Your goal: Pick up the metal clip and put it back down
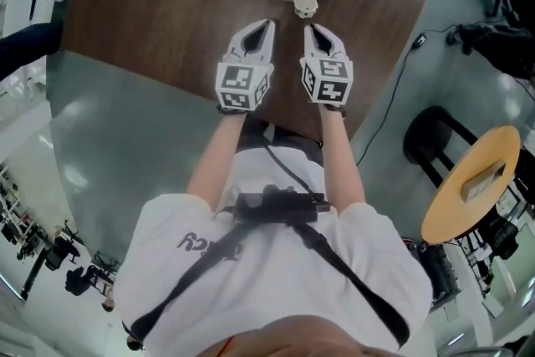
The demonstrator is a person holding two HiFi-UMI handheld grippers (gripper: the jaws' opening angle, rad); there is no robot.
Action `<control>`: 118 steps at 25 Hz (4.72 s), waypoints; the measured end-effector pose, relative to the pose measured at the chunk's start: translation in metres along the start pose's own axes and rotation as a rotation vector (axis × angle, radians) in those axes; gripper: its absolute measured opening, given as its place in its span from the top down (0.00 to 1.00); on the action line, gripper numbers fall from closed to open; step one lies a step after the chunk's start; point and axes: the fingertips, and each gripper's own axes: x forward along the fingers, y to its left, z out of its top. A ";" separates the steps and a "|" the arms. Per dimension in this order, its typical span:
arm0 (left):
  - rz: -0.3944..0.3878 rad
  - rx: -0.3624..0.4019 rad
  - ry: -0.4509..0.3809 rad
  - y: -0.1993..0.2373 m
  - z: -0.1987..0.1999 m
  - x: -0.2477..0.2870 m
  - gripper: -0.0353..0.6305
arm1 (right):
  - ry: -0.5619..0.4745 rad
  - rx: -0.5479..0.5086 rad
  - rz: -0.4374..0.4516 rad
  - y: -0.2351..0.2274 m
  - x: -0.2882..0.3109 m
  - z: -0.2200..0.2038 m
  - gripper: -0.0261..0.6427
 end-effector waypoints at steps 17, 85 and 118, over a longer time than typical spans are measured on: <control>0.036 -0.014 0.050 0.032 -0.020 0.026 0.94 | 0.071 0.027 -0.047 -0.023 0.061 -0.014 0.50; -0.025 0.256 -0.513 -0.079 0.220 -0.255 0.94 | -0.807 -0.109 -0.186 0.141 -0.307 0.198 0.52; -0.260 0.231 -0.313 -0.153 0.159 -0.090 0.94 | -0.568 0.068 -0.505 -0.054 -0.258 0.125 0.52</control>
